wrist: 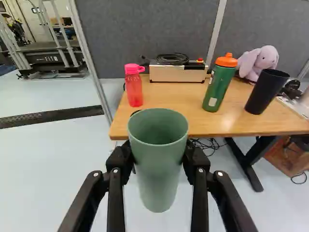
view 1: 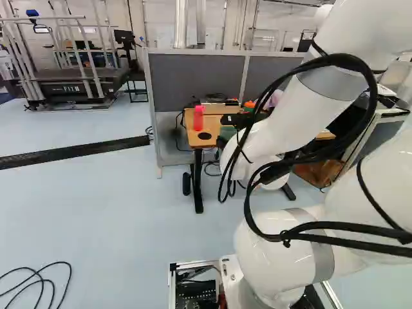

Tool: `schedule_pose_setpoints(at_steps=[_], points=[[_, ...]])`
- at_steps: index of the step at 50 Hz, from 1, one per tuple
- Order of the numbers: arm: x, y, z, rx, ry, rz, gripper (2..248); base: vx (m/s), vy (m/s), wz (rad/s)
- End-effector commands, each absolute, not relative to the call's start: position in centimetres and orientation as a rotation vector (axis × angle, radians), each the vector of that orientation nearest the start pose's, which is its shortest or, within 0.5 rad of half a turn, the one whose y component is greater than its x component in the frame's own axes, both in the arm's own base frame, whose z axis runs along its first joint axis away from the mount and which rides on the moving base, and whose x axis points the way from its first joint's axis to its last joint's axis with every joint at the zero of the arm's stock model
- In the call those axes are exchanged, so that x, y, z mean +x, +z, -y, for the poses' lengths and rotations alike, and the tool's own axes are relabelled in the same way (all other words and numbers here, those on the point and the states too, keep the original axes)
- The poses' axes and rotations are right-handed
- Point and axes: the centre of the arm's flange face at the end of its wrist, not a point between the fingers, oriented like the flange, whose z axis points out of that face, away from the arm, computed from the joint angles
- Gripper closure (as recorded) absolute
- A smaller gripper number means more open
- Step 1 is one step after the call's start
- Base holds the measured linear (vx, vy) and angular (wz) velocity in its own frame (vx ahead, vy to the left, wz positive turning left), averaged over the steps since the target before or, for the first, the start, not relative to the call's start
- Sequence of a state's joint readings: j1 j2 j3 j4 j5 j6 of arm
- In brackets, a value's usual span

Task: Place the green cup on the table

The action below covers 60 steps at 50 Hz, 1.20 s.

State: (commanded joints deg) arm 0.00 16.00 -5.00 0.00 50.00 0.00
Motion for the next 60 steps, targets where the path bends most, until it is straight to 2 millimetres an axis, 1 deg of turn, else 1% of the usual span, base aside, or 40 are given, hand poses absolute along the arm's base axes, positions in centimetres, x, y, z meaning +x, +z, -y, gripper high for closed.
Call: schedule_pose_setpoints(at_steps=[14,16,26,36,55,60], points=[[27.0,36.6,0.0,-2.558,-1.824,0.000,128,0.382,-0.045,-0.014],[27.3,36.6,0.1,-2.560,-1.824,-0.003,128,0.288,-0.030,0.000],[27.9,36.7,0.2,-2.565,-1.822,-0.010,128,0.125,-0.013,0.012],[29.8,37.1,0.4,-2.552,-1.847,-0.019,128,-0.005,-0.001,0.001],[34.2,38.9,1.0,-2.400,-2.058,-0.041,128,0.000,0.000,0.000],[35.2,39.2,1.2,-2.379,-2.087,-0.047,128,0.000,0.000,0.000]])
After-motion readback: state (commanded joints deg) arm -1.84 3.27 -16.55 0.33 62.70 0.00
